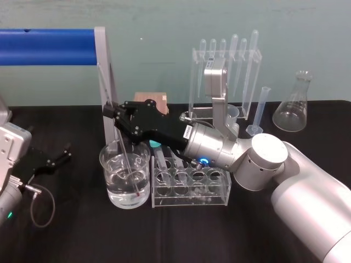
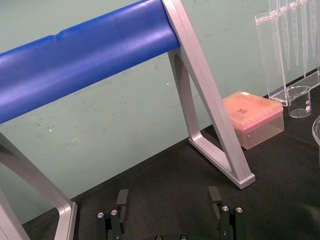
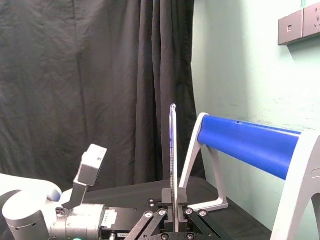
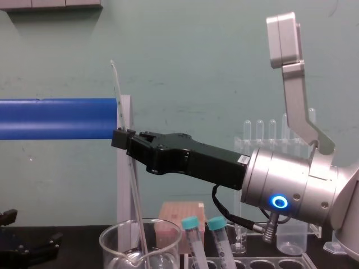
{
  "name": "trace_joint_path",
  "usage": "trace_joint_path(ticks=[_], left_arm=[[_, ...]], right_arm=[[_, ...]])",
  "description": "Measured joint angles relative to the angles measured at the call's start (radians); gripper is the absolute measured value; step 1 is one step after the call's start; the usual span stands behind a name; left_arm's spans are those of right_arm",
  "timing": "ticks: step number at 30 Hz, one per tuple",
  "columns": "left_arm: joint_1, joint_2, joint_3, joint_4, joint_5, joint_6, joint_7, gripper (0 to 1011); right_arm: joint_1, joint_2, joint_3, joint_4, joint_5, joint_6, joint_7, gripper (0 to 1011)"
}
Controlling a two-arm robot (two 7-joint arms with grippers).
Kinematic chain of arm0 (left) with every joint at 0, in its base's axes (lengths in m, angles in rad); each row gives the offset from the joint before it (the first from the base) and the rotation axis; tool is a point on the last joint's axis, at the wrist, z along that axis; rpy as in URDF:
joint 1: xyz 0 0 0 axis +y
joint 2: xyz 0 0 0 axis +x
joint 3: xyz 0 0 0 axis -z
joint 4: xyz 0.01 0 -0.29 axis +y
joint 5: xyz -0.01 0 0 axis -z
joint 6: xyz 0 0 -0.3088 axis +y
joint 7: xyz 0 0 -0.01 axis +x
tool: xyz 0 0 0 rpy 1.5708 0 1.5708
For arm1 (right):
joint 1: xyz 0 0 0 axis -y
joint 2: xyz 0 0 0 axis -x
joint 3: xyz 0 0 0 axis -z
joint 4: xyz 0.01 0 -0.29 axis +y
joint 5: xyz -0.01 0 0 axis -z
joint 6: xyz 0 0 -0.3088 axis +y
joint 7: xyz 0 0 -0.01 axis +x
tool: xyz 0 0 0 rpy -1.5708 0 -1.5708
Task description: Hold the thermometer with one hand and immerse one end into the beaker, then reinsert it into the test tube rack.
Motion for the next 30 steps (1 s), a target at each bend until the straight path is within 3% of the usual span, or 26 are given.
trace_joint_path(ticks=[30], left_arm=[[0.0, 0.0, 0.0, 0.0, 0.0, 0.0, 0.0, 1008]], right_arm=[[0.0, 0.001, -0.003, 0.002, -0.004, -0.002, 0.004, 53]])
